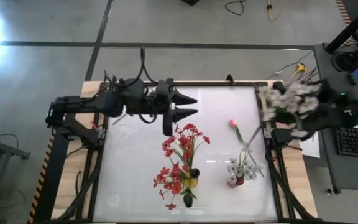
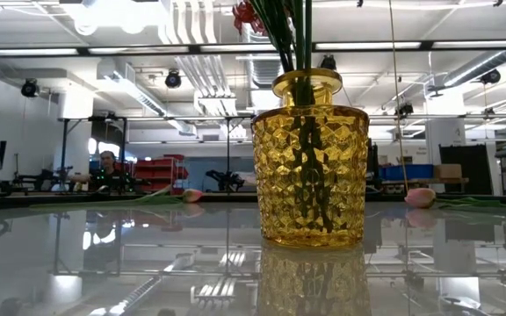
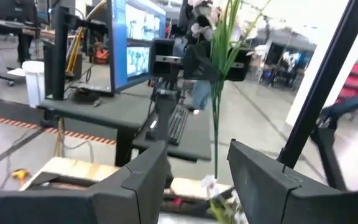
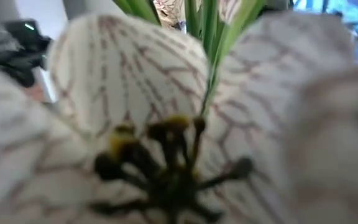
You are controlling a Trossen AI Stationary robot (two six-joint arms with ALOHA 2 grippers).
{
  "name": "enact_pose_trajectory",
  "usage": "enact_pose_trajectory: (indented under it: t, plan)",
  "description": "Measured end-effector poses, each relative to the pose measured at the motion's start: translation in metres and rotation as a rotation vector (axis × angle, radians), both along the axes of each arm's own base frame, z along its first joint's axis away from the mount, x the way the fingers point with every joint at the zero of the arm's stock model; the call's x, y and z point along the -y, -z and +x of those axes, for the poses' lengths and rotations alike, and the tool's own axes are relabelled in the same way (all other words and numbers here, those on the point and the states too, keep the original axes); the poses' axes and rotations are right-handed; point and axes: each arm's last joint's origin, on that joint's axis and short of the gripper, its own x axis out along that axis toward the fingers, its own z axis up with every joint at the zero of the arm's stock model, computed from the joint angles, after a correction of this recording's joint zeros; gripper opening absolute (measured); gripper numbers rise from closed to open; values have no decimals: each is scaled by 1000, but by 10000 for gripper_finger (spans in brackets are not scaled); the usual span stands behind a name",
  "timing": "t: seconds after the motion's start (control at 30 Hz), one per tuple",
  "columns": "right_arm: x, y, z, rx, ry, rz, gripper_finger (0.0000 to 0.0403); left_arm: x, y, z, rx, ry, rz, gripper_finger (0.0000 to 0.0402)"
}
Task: Sort flowers into vase by color
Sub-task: Put the white flowers into the red vase
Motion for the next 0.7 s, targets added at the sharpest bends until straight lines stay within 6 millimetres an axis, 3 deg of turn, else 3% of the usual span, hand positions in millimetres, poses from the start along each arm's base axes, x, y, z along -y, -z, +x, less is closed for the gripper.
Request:
enact_pose_trajectory:
  t: [0.17,0.33,0.43,0.7]
  plan:
    - [4,7,-46,35,-41,8,13,2,3,13,60,5,-34,162]
    - [5,20,-76,71,-131,33,13,2,5,25,121,5,-47,162]
    - [4,36,-68,25,-132,30,13,1,5,29,156,0,-49,162]
    - [1,67,-42,107,-152,35,13,-3,6,32,171,-5,-101,162]
